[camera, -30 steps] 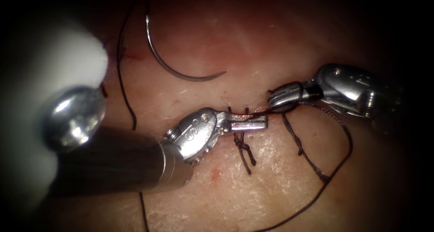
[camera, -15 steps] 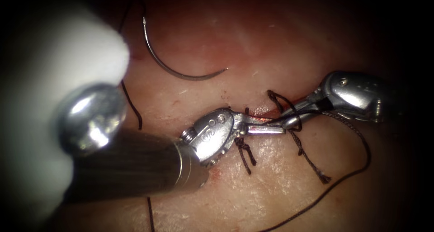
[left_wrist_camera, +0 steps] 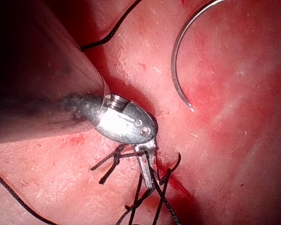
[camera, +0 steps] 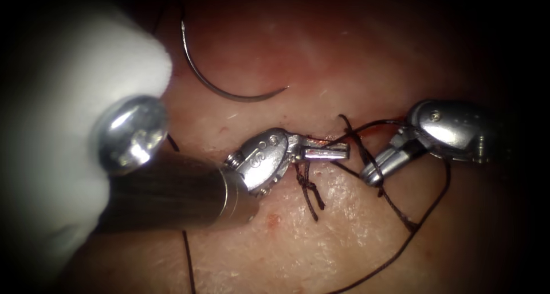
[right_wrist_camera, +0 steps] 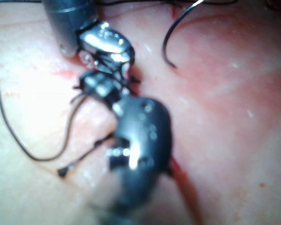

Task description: Wound Closure

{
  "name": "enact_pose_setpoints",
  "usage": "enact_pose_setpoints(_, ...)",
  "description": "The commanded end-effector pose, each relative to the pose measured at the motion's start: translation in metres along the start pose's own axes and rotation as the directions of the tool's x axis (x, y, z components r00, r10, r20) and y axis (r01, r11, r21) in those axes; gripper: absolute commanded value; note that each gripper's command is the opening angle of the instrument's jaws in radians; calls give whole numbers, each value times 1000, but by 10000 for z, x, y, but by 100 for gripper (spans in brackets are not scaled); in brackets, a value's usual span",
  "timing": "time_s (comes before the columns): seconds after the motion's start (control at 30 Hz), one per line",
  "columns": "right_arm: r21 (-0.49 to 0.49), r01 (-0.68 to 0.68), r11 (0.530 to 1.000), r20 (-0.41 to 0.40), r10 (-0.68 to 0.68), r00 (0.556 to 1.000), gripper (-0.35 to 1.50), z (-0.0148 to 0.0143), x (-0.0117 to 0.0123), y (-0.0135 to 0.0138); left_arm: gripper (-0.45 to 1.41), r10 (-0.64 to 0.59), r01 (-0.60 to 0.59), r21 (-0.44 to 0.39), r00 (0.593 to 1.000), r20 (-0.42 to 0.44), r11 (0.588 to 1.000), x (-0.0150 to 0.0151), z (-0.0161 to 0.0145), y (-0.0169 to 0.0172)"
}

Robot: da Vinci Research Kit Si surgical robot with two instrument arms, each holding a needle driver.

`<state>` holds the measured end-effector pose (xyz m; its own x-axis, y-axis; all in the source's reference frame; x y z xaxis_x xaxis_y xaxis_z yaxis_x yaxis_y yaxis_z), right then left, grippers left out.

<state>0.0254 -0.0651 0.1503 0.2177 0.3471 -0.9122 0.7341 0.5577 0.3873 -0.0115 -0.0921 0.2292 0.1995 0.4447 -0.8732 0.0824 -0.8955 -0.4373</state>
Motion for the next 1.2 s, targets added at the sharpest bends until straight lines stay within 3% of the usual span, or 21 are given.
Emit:
enact_pose_setpoints(0.03, 29, -1, 1000, 25, 0, 1000, 24, 13, -6, 6, -45, -6, 6, 2, 1000, 0, 1000, -8, 8, 8)
enact_pose_setpoints(0.1, 78, -5, 997, 69, 0, 998, 71, 21, -6, 8, -45, -7, 7, 7, 1000, 3, 1000, -6, 15, 10)
enact_pose_setpoints(0.27, 200, -16, 980, 158, -16, 987, 88, 47, -2, 14, -45, -6, 6, -13, 1000, -3, 1000, -7, 41, 22)
enact_pose_setpoints(0.43, 281, -2, 960, 259, -74, 963, 88, 70, 7, 23, -45, -7, 7, -34, 1000, -9, 999, -7, 63, 31)
enact_pose_setpoints(0.63, 360, 6, 933, 352, -142, 925, 88, 70, 11, 30, -45, -13, 12, -51, 1000, -14, 999, -3, 60, 36)
enact_pose_setpoints(0.73, 429, 2, 903, 419, -201, 885, 83, 64, 13, 31, -45, -18, 18, -47, 1000, -13, 999, 3, 49, 40)
enact_pose_setpoints(1.1, 552, 38, 833, 449, -335, 828, 78, 43, 8, 23, -45, -28, 27, -44, 1000, -14, 999, 14, 33, 44)
enact_pose_setpoints(1.2, 586, 34, 809, 477, -379, 793, 78, 36, -1, 15, -45, -27, 27, -43, 1000, -11, 999, 14, 34, 43)
